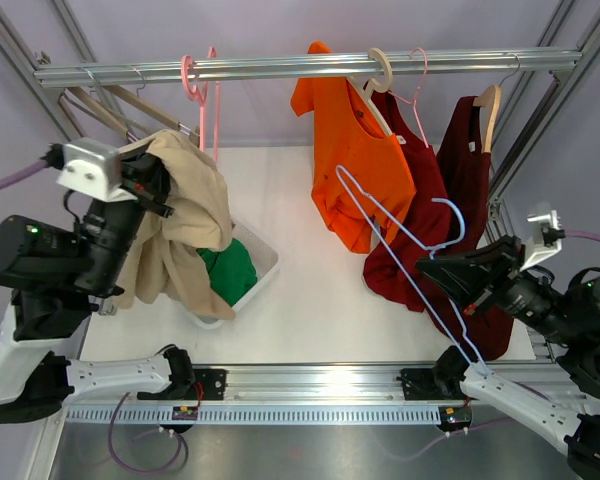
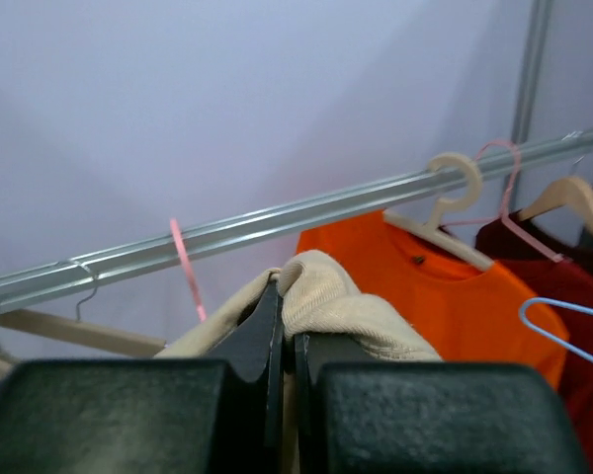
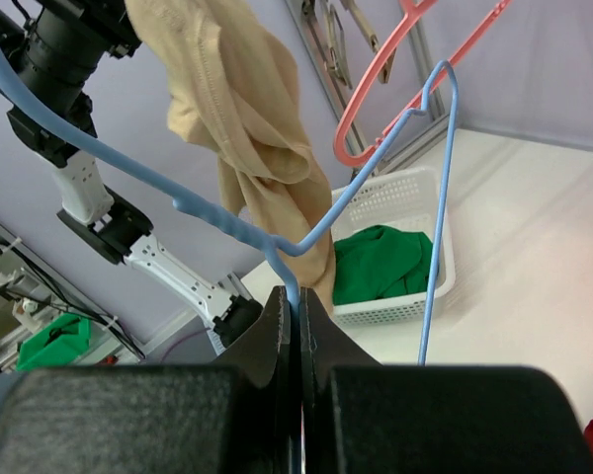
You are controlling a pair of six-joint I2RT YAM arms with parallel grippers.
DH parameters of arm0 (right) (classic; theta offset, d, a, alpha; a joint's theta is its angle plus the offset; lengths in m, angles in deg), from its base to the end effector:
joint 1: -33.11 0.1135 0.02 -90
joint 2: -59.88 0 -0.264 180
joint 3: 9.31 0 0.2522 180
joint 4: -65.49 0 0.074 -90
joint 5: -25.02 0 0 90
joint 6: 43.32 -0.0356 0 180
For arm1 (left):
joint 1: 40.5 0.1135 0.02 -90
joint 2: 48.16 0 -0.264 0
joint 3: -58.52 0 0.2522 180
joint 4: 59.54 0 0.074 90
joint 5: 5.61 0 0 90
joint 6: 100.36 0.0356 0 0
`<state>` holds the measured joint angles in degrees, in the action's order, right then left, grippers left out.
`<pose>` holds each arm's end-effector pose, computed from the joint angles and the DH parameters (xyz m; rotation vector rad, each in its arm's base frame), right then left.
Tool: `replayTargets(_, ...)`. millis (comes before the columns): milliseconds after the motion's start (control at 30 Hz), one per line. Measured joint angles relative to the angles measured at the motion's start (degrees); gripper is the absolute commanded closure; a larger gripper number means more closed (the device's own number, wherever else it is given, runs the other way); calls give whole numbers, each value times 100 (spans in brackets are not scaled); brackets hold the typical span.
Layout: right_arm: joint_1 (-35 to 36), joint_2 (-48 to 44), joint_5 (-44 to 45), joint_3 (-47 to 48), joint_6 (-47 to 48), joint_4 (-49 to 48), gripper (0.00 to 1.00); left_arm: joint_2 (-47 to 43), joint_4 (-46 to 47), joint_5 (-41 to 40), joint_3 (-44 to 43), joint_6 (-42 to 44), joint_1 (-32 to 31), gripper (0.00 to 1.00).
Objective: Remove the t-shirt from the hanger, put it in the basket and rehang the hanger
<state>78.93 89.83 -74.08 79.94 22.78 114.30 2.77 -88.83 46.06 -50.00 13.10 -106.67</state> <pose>0.0150 0.0235 0.4820 -0.4198 1.4241 1.1120 0.0519 -0.0629 0.5797 0.3016 1.1561 -0.2953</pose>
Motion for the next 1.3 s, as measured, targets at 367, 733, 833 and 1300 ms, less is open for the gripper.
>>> replayTargets(367,0,352,-540,-527,109,-297,100,-426,872,39,1971,444,1982,100)
replayTargets(733,0,713,-444,-826,354,-481,100,-2258,-203,455,4144,-1961,2468,100)
replayTargets(833,0,922,-380,-879,387,-603,100,-2938,-522,553,4559,-2730,2476,100)
replayTargets(1300,2,1932,-402,-870,433,-1292,100,-2946,-2297,-776,5934,-6205,2492,100)
